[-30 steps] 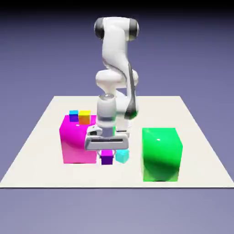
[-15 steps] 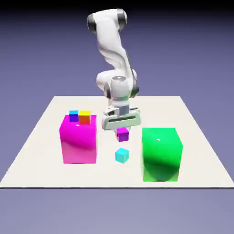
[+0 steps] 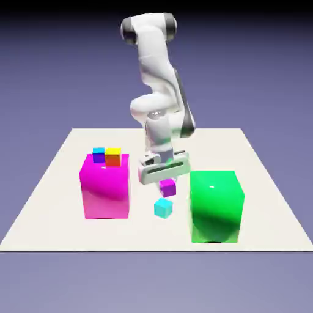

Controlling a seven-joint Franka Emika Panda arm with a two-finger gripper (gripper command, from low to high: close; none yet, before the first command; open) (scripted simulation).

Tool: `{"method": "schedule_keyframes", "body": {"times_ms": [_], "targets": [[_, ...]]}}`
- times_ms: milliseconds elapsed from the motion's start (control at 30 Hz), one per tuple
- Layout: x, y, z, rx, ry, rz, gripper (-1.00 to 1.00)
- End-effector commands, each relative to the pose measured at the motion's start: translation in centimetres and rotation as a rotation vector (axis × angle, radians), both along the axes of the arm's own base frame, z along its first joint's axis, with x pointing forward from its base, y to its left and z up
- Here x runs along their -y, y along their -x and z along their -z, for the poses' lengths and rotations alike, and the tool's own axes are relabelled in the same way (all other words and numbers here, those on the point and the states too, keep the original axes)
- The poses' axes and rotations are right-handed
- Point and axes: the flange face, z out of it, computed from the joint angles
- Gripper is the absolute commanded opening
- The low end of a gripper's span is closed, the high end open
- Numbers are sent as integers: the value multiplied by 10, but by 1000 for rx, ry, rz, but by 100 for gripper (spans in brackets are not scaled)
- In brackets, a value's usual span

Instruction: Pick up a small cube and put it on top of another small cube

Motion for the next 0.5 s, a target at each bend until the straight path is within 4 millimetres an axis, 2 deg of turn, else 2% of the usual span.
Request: {"method": "schedule_keyframes", "body": {"times_ms": [0,467], "targets": [[0,0,2,1,-1,0,-100],[3,4,29,27,49,12,-100]]}}
